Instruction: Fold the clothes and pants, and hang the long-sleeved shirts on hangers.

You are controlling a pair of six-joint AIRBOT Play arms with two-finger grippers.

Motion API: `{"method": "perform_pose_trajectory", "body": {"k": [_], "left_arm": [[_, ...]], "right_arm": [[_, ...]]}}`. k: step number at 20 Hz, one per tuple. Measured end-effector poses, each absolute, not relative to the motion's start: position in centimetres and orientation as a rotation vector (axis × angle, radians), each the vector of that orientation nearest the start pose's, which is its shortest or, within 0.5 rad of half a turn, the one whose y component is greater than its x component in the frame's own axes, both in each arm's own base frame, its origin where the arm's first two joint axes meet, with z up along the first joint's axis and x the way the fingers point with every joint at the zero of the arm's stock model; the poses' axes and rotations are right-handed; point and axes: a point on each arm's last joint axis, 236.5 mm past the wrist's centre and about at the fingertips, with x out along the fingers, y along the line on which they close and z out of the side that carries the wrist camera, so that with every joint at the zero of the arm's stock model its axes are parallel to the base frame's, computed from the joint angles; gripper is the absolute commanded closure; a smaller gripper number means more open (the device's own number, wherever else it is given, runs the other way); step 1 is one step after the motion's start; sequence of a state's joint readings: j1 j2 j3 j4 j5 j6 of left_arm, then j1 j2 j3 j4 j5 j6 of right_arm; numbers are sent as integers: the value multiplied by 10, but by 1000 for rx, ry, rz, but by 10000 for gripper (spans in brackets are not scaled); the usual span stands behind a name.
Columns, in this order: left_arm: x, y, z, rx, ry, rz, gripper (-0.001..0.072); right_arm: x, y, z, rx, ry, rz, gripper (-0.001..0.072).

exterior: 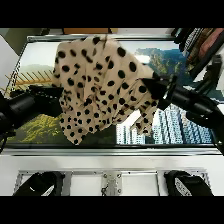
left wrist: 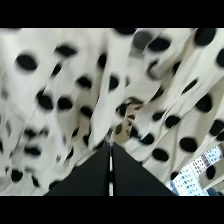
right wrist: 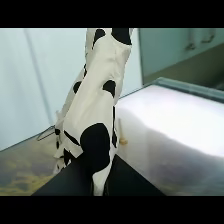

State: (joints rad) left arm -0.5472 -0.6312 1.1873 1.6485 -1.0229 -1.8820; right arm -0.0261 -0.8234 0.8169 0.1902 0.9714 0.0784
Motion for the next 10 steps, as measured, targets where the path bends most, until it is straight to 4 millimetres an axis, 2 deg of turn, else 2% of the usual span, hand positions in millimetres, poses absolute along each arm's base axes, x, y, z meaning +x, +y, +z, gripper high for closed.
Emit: {"method": "perform_pose_trajectory", "body": {"k": [3,5,8,10], "left_arm": [[285,-156,264,-121,552,-403,696],[292,-163,253,-120,589,-405,695],[304,-172,236,-95,631,-409,696],[312,-177,227,-73,646,-415,695]], "right_arm": [[345,124,302,189,-86,720,708],[346,77,307,132,-85,543,707],[334,0,311,45,-68,255,707],[316,-48,315,2,-60,65,707]]}}
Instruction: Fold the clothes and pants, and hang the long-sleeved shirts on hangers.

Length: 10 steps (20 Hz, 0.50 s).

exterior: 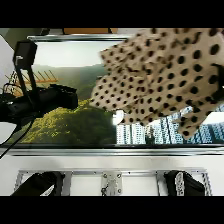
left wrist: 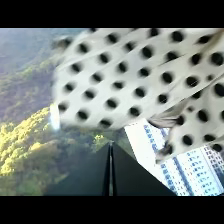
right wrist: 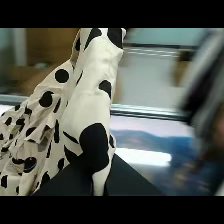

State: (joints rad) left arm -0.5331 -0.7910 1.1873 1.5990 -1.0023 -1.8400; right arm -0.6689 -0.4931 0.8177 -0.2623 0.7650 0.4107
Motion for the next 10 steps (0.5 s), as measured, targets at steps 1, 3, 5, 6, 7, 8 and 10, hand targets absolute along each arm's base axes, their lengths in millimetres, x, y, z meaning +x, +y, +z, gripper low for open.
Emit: {"method": "perform_pose_trajectory", "body": {"k": [1,3,5,6,7,8,10], "left_arm": [[315,-180,224,-62,649,-417,695],[322,-184,216,-39,657,-424,695],[328,-188,210,-15,661,-431,695],[330,-189,207,0,663,-434,695],[332,-191,204,11,666,-437,696],[335,-192,202,22,670,-440,695],[338,-194,197,40,676,-444,696]], "right_arm": [[306,-71,317,-13,-59,-29,707],[283,-112,323,-22,-63,-211,708],[259,-146,329,-22,-77,-373,707],[248,-161,334,-24,-84,-446,708],[236,-175,339,-29,-92,-519,708],[225,-188,345,-38,-99,-584,708],[205,-214,363,-46,-123,-703,707]]}}
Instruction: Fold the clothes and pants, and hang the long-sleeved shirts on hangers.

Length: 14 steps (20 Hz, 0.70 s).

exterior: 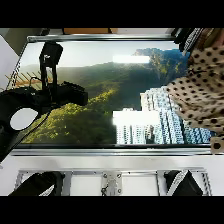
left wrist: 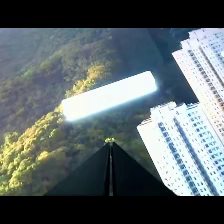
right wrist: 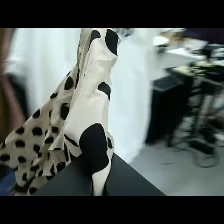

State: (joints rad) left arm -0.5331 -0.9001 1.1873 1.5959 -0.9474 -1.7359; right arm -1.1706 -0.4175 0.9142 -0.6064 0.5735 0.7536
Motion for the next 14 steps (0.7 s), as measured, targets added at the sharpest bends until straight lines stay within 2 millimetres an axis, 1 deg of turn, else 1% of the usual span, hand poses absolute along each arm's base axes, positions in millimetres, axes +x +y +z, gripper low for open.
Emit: {"method": "perform_pose_trajectory", "body": {"k": [3,6,8,11,12,14], "left_arm": [[341,-195,192,53,683,-446,696],[342,-196,191,60,682,-448,695],[342,-196,190,60,683,-448,695],[342,-196,190,61,684,-448,695],[342,-196,190,61,684,-448,695],[342,-196,190,61,684,-448,696]], "right_arm": [[182,-248,401,-65,-171,-832,708],[168,-272,448,-110,-229,-901,708],[163,-282,475,-141,-259,-925,707],[157,-292,506,-185,-301,-953,707],[154,-294,514,-196,-320,-964,707],[150,-298,523,-212,-339,-979,707]]}}
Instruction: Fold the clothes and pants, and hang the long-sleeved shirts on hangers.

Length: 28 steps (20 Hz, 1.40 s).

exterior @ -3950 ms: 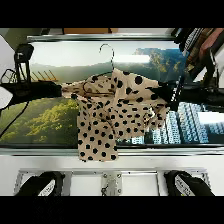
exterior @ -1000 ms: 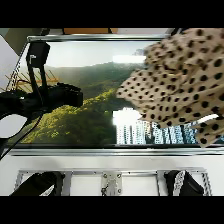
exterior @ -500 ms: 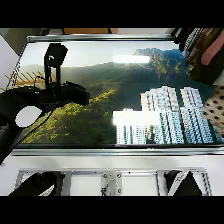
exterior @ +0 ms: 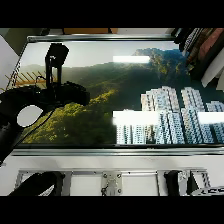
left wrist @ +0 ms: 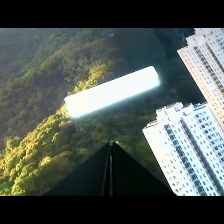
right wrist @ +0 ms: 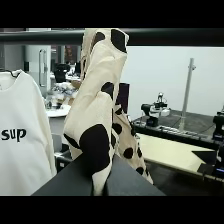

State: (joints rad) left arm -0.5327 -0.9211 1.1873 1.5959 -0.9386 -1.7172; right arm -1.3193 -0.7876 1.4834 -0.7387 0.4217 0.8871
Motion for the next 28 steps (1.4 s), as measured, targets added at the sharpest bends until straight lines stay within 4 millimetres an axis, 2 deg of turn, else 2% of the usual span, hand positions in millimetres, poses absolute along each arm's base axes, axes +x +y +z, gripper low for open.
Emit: {"method": "perform_pose_trajectory", "body": {"k": [5,15,20,25,28], "left_arm": [[342,-196,190,63,683,-449,695],[342,-196,190,62,684,-448,695],[342,-196,189,62,689,-447,695],[340,-195,187,65,700,-446,696],[339,-195,185,66,709,-446,695]], "right_arm": [[141,-302,535,-249,-363,-1019,707],[140,-322,525,-282,-304,-1064,707],[132,-345,511,-269,-261,-1109,706],[100,-377,494,-172,-269,-1196,707],[92,-392,479,-124,-242,-1216,706]]}}
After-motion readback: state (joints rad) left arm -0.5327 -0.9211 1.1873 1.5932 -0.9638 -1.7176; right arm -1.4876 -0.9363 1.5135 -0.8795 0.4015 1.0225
